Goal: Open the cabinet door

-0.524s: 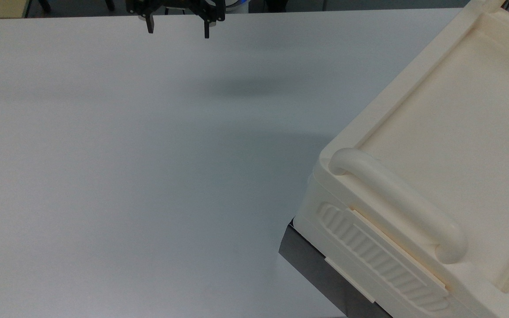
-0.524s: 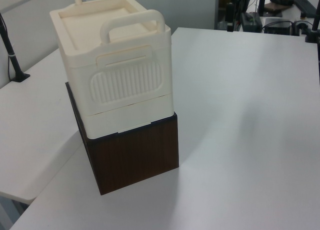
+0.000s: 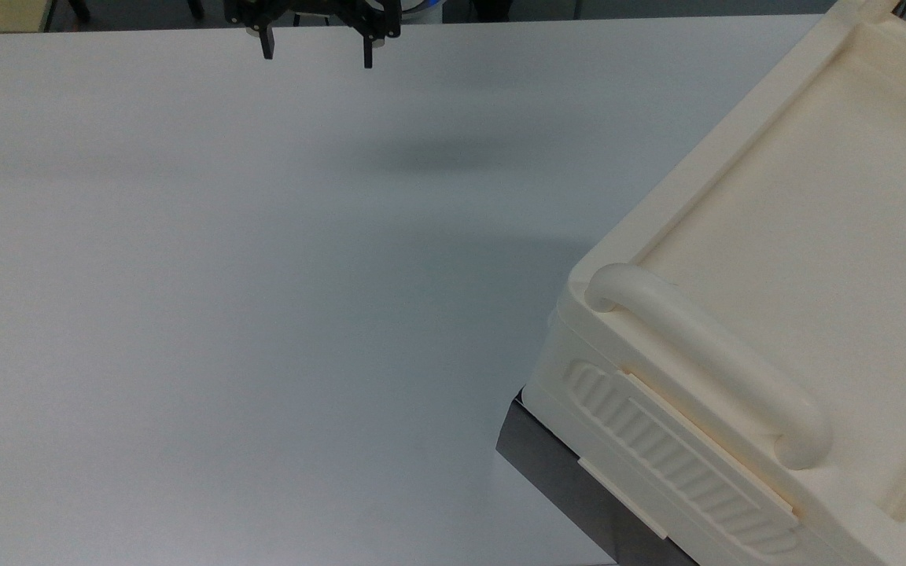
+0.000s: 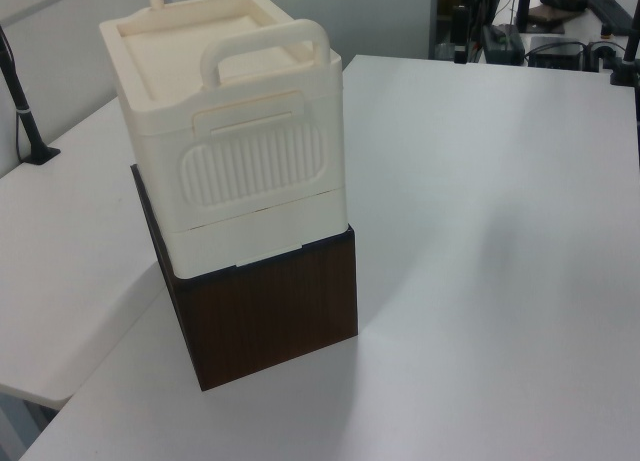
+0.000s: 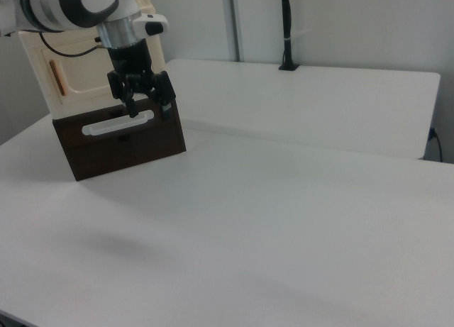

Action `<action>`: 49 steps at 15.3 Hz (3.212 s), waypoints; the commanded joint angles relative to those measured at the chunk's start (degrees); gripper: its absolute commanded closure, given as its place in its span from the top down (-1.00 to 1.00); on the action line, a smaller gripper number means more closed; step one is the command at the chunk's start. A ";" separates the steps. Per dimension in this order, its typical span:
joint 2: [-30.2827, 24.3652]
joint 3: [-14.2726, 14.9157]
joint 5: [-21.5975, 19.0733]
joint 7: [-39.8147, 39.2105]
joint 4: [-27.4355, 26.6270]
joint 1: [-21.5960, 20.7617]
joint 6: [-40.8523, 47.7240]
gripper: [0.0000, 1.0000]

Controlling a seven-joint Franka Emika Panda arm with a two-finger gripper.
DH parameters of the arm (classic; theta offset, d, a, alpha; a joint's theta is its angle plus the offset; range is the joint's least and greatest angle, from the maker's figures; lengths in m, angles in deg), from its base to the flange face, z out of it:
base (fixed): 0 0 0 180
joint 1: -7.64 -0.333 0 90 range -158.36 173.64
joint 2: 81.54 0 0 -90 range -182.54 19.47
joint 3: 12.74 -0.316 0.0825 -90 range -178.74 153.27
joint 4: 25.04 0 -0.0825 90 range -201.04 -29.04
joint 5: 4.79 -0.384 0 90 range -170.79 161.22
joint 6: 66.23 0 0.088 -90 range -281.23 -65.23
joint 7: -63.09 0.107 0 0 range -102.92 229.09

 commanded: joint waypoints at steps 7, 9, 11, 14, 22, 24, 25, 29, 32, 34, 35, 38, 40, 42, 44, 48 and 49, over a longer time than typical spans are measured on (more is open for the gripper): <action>0.27 -1.17 -3.59 -2.21 0.23 -2.41 -4.04 1.00; 0.97 -1.18 -4.04 -2.22 0.32 -6.27 -6.15 1.00; 1.24 -1.18 -4.13 -2.22 0.32 -9.87 -9.57 1.00; 1.59 -1.18 -4.21 -2.22 0.32 -14.71 -15.28 1.00; 4.14 -1.62 -7.90 -5.99 2.78 -24.21 -25.31 1.00; 4.75 -1.62 -7.82 -10.89 2.78 -25.00 -26.20 1.00; 5.01 -1.53 -7.90 -13.79 2.78 -25.44 -26.20 1.00; 6.60 -1.62 -10.79 -15.66 3.66 -25.45 -31.37 0.90; 7.48 -1.62 -10.89 -19.95 4.01 -25.45 -31.65 0.77; 8.00 -1.62 -11.15 -22.34 4.01 -25.45 -31.91 0.53; 8.44 -1.70 -11.42 -22.43 4.10 -25.45 -32.96 0.50; 9.67 -1.62 -11.60 -22.00 4.01 -25.45 -36.83 0.31; 9.76 -1.62 -11.51 -22.08 4.10 -25.45 -37.45 0.25; 9.76 -1.62 -11.51 -22.26 4.10 -25.45 -37.45 0.11; 9.68 -1.70 -11.60 -22.34 4.10 -25.45 -37.36 -0.05; 9.06 -1.62 -11.77 -22.34 4.01 -25.45 -36.57 -0.35; 8.89 -1.62 -11.77 -22.34 3.93 -25.53 -36.22 -0.65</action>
